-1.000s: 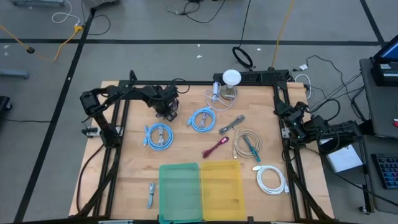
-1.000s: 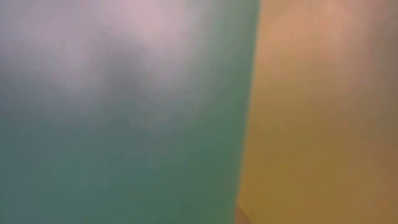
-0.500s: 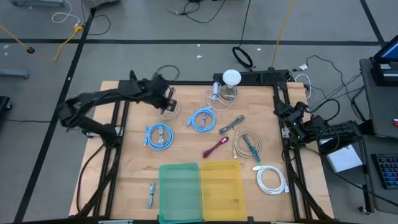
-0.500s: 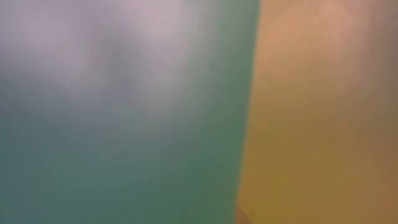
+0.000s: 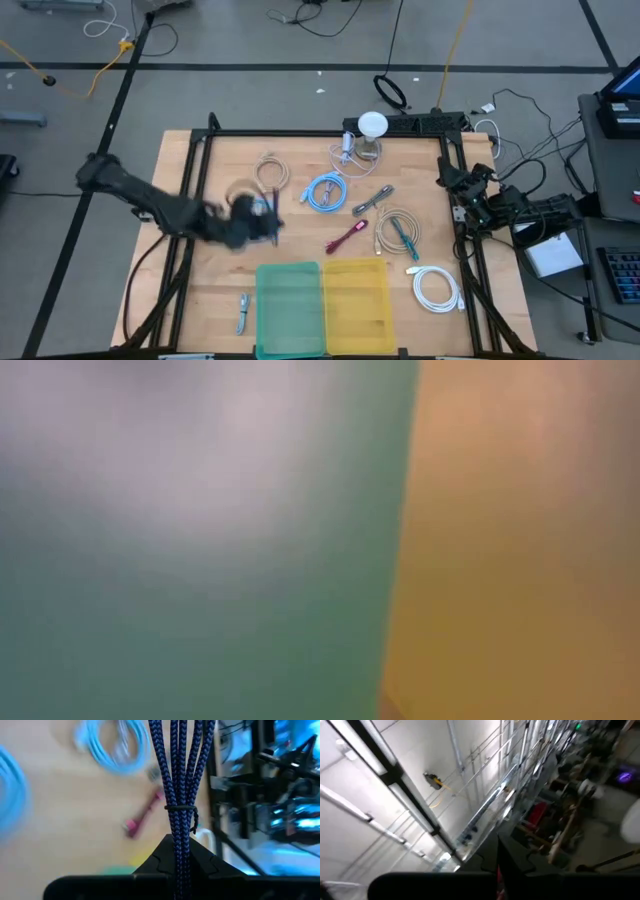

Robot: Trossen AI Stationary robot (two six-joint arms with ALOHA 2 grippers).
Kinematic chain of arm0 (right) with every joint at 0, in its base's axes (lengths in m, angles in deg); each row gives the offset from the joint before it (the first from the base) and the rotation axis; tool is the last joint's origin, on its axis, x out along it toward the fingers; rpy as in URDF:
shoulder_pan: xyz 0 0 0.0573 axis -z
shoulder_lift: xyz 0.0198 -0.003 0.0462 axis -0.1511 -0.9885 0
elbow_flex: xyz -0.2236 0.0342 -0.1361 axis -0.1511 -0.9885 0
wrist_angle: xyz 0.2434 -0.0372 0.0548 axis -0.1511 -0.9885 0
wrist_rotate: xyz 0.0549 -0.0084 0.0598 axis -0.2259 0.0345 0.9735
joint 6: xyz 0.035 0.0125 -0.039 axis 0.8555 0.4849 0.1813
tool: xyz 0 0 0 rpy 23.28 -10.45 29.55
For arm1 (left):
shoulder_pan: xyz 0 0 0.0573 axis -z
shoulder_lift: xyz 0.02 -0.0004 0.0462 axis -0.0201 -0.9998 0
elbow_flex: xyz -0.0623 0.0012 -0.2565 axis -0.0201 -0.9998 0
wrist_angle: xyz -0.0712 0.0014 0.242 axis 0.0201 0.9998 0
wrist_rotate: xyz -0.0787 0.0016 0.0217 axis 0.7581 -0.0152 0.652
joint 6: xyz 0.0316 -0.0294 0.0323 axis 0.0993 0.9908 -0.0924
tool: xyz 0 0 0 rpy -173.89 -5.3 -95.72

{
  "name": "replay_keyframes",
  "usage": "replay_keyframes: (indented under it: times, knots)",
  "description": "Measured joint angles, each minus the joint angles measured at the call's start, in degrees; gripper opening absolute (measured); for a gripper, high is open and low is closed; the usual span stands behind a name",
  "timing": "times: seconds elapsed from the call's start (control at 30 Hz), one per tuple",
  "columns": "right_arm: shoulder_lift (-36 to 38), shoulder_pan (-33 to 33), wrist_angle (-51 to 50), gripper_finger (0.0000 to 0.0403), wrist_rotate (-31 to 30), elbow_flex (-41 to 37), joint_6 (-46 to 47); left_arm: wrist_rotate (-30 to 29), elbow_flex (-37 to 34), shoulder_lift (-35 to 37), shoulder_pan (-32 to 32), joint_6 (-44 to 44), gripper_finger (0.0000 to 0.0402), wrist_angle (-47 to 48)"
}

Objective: Pick & Place USB Port
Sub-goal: Put the dark violet charger cable into the green bin

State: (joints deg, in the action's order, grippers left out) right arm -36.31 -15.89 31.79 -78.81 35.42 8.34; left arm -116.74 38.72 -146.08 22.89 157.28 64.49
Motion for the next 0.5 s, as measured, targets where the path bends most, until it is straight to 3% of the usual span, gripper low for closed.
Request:
replay_keyframes:
  times: [0.13,0.27,0.37,0.5]
  knots:
    - [0.0,0.0,-1.1,0.0,6.2,0.0,4.0,-3.8,4.9,-13.4,7.4,10.3,0.0013,-5.5]
    - [0.0,0.0,-2.7,0.0,11.0,0.0,7.6,-2.9,16.7,-26.4,10.8,15.8,0.0013,-1.0]
    - [0.0,0.0,-2.4,0.0,13.9,0.0,7.8,0.7,28.2,-33.6,12.2,18.9,0.0013,10.5]
    - [0.0,0.0,-2.4,0.0,16.2,0.0,9.3,10.1,43.4,-41.8,13.8,25.5,0.0013,30.3]
